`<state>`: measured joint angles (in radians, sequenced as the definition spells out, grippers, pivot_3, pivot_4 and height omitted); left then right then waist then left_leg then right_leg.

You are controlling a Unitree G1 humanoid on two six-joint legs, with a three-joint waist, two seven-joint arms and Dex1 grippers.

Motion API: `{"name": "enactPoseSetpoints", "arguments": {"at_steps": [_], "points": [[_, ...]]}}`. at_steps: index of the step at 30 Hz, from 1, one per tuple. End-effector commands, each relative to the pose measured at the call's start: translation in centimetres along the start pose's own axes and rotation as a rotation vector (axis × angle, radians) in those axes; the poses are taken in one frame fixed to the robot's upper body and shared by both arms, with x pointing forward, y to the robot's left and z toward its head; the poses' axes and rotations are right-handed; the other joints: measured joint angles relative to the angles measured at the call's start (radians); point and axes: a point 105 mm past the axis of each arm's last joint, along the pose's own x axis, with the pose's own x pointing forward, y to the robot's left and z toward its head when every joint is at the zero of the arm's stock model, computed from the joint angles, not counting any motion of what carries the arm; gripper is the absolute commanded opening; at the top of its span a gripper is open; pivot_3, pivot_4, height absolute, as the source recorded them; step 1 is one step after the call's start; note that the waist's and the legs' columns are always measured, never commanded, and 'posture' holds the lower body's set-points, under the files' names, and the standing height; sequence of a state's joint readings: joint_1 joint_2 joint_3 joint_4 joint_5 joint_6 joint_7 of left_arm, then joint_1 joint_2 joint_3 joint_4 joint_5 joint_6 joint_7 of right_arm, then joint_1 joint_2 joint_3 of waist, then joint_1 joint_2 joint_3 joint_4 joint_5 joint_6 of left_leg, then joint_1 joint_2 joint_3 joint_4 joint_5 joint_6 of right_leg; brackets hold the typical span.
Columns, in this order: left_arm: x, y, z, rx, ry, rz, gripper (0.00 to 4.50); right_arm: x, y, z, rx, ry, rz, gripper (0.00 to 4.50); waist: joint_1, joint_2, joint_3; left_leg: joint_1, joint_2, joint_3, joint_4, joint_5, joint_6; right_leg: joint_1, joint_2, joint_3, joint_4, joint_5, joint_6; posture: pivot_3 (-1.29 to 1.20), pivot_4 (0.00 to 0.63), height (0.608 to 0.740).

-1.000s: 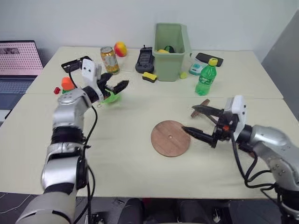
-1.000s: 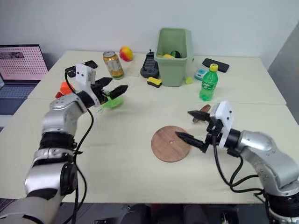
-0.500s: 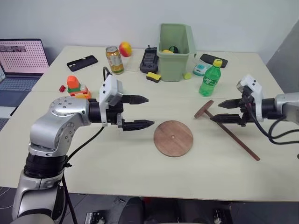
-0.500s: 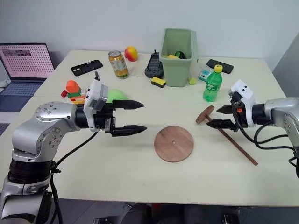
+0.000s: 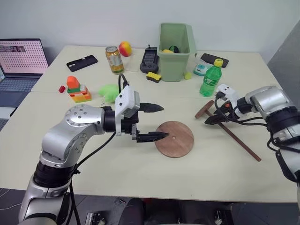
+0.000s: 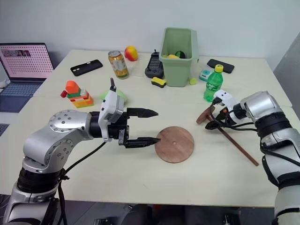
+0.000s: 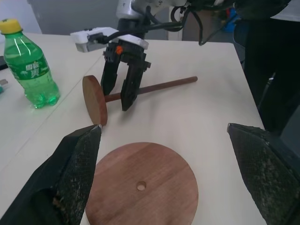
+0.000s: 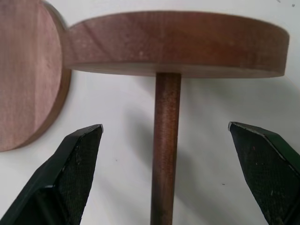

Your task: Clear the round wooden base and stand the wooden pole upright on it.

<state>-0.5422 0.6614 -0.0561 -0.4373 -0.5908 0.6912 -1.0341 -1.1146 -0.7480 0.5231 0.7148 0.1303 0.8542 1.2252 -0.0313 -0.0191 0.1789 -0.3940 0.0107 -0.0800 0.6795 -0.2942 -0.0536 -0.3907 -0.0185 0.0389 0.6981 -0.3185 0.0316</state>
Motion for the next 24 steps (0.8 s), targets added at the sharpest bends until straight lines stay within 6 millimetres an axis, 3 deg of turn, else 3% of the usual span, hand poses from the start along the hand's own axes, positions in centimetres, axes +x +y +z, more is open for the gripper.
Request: {"name": "enactPoseSetpoints", "arguments": {"at_steps": [1,4,7,21,24], "points": [[0.09,-0.65,0.6,0.02,-0.023,0.0,4.46,-0.3,-0.29,0.64,-0.022,0.022,0.002,4.5,-0.002,0.0,0.0,0.0,0.0,0.0,0.0,0.0,0.0,0.0,0.0,0.0,0.0,0.0,0.0,0.0,0.15,0.74],[-0.07,-0.63,0.53,0.019,-0.021,0.01,4.46,-0.21,-0.54,0.42,-0.021,0.048,0.002,4.5,-0.003,0.0,0.0,0.0,0.001,0.0,0.0,0.0,0.0,0.0,0.0,0.0,0.0,0.0,0.0,0.0,0.15,0.74],[-0.08,-0.74,0.6,0.015,-0.023,0.008,4.5,-0.28,-0.59,0.6,-0.016,0.054,0.009,4.0,-0.003,0.0,0.0,0.0,0.001,0.0,0.0,0.0,0.0,0.0,0.0,0.0,0.0,0.0,0.0,0.0,0.15,0.74],[0.0,-0.29,0.38,0.015,-0.011,0.021,4.5,-0.06,-0.61,0.24,-0.002,0.078,0.031,0.65,-0.003,0.0,0.0,0.0,0.001,0.0,0.0,0.0,-0.001,-0.001,0.0,0.0,0.0,0.0,0.0,0.0,0.15,0.74],[0.09,-0.59,0.35,0.009,-0.01,0.006,4.5,-0.19,-0.64,0.62,0.007,0.063,0.026,0.26,-0.003,0.0,0.0,0.0,0.0,0.0,0.0,0.0,-0.001,-0.001,0.0,0.0,0.0,0.0,0.0,0.0,0.15,0.74]]}}
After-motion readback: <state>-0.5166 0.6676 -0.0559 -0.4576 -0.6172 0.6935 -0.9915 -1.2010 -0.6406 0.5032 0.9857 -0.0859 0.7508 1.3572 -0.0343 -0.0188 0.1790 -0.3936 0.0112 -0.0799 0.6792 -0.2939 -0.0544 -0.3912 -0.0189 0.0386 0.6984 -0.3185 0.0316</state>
